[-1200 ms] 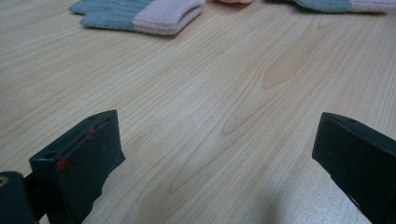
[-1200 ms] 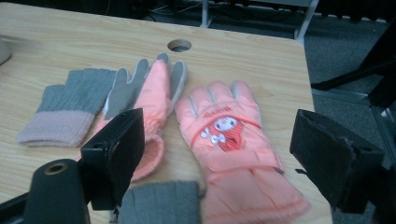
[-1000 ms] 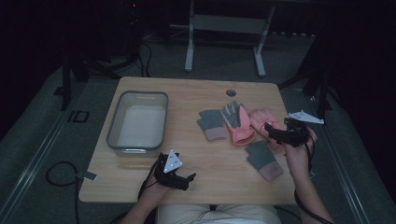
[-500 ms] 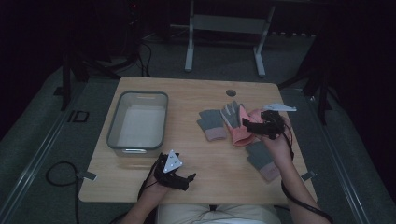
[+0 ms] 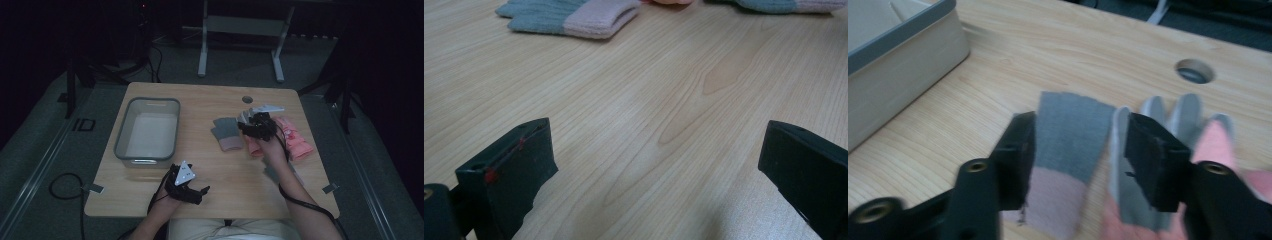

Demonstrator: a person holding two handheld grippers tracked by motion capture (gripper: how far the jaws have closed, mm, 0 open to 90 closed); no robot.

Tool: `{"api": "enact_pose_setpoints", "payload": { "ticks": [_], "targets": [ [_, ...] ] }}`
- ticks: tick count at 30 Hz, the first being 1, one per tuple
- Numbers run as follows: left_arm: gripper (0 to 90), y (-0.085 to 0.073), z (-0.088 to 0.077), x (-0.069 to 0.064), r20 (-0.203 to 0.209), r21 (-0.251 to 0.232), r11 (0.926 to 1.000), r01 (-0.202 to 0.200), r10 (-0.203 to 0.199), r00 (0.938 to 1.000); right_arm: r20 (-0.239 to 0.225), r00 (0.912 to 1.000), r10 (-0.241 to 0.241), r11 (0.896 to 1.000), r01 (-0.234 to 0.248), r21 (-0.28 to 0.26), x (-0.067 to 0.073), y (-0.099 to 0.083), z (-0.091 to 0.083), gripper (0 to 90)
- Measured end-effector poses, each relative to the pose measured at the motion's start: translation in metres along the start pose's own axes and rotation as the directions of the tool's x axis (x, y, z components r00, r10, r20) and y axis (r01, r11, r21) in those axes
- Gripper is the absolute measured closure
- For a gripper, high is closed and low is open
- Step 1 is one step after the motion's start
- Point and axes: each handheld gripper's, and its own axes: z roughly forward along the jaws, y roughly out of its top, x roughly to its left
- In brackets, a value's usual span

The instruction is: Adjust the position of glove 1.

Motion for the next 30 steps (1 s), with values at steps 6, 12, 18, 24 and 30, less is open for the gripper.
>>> {"api": "enact_pose_setpoints", "payload": {
  "ticks": [6,12,18,24,30],
  "targets": [
    [1.2,0.0,0.0,0.0,0.002,-0.004,1.0,0.0,0.0,1.0,-0.021,0.9998,-0.007,0.998,0.008,0.06,0.009,0.006,0.024,54.1],
    [1.2,-0.001,-0.001,0.0,0.006,-0.005,1.0,0.001,-0.001,1.0,-0.018,0.9998,-0.007,0.991,0.01,0.136,0.014,0.005,0.058,56.0],
    [1.2,-0.001,-0.001,0.0,0.003,-0.009,1.0,0.003,-0.003,1.0,0.002,1.0,-0.005,0.976,0.005,0.216,0.015,-0.002,0.084,56.2],
    [1.2,-0.001,-0.001,0.0,0.006,-0.012,0.9999,0.007,-0.007,1.0,0.035,0.9994,-0.008,0.966,-0.002,0.26,0.018,-0.006,0.104,56.7],
    [1.2,-0.001,-0.001,0.0,0.003,-0.013,0.9999,0.007,-0.007,1.0,0.061,0.9981,-0.003,0.963,-0.013,0.268,0.019,-0.013,0.112,60.9]
  ]
}}
